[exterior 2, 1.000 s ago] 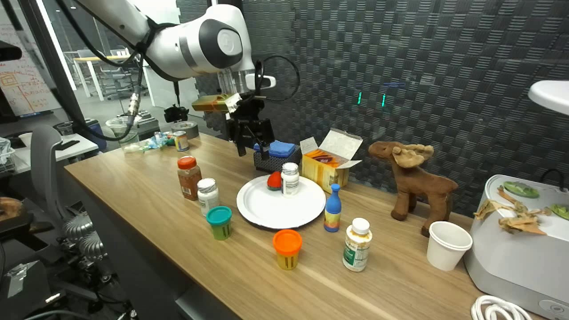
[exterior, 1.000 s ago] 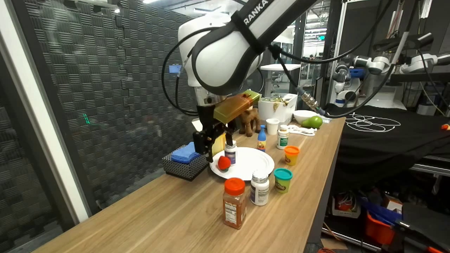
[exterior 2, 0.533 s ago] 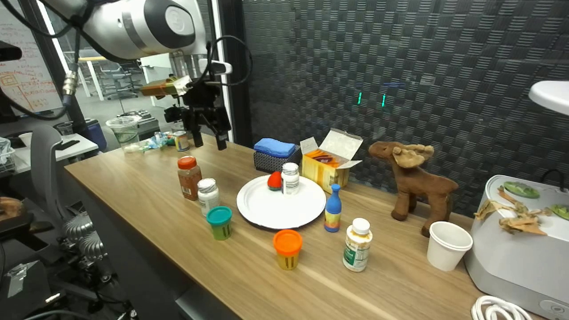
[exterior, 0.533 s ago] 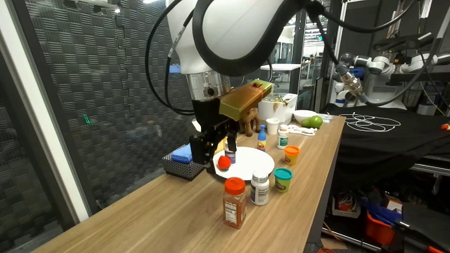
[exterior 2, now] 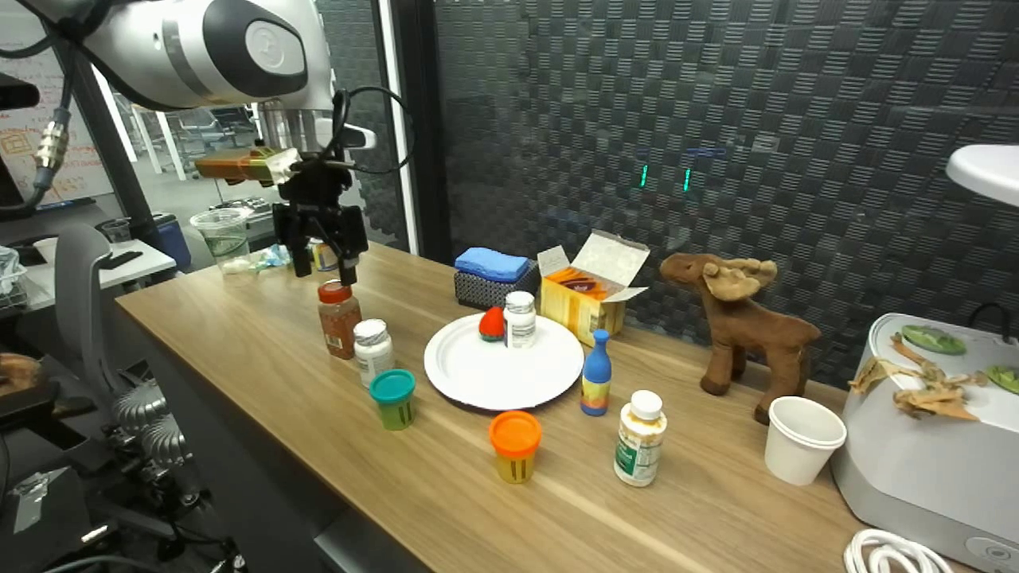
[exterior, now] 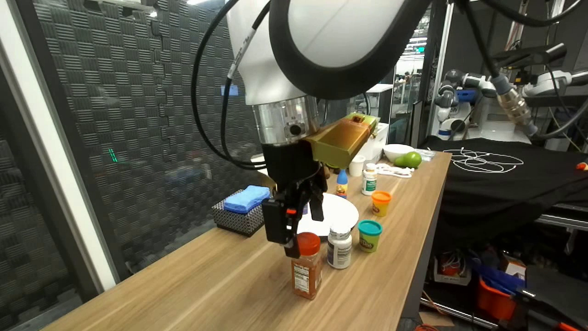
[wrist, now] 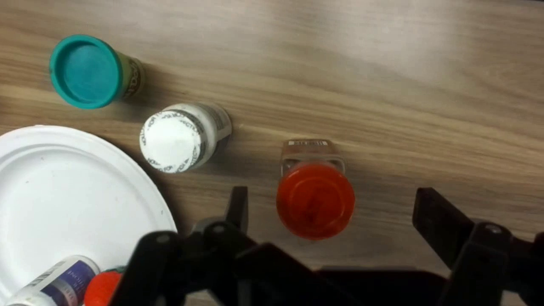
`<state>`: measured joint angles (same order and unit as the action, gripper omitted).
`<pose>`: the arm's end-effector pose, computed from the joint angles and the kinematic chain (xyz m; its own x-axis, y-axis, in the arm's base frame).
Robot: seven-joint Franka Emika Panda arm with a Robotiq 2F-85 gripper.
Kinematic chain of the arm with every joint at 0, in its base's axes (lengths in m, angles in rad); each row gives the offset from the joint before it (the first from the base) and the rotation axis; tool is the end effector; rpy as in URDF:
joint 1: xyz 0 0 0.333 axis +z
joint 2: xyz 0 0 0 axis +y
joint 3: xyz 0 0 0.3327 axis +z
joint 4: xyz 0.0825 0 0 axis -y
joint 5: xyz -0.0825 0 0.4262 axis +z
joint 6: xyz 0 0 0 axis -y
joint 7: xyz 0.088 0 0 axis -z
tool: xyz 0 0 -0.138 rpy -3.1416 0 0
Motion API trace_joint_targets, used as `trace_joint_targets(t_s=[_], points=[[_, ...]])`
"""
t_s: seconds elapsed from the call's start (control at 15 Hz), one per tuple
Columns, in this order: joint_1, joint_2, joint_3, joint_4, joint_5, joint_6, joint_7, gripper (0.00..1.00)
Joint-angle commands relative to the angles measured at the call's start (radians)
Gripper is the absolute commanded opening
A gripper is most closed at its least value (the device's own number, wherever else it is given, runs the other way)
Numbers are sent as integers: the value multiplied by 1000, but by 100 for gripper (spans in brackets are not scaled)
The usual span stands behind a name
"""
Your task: Place the strawberry and containers on the white plate
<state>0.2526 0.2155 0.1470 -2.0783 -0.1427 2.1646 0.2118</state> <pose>0.5526 0.2232 0.2736 0.9584 0.2634 -0.1095 0.2744 -0.9563 0.1011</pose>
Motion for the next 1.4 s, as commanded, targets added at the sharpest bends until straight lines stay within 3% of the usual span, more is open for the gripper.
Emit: trace_joint_targets(t_s=[0.0, 0.8, 0.87, 0.93, 1.33], points=[[-32, -18, 12, -23, 58, 14, -88, 100], [-77, 45, 13, 7, 141, 81, -258, 100], [-75, 49, 14, 5, 139, 84, -260, 90], [-74, 52, 16, 3, 137, 87, -263, 73], [-78, 43, 22, 0, 159, 91, -254, 27]])
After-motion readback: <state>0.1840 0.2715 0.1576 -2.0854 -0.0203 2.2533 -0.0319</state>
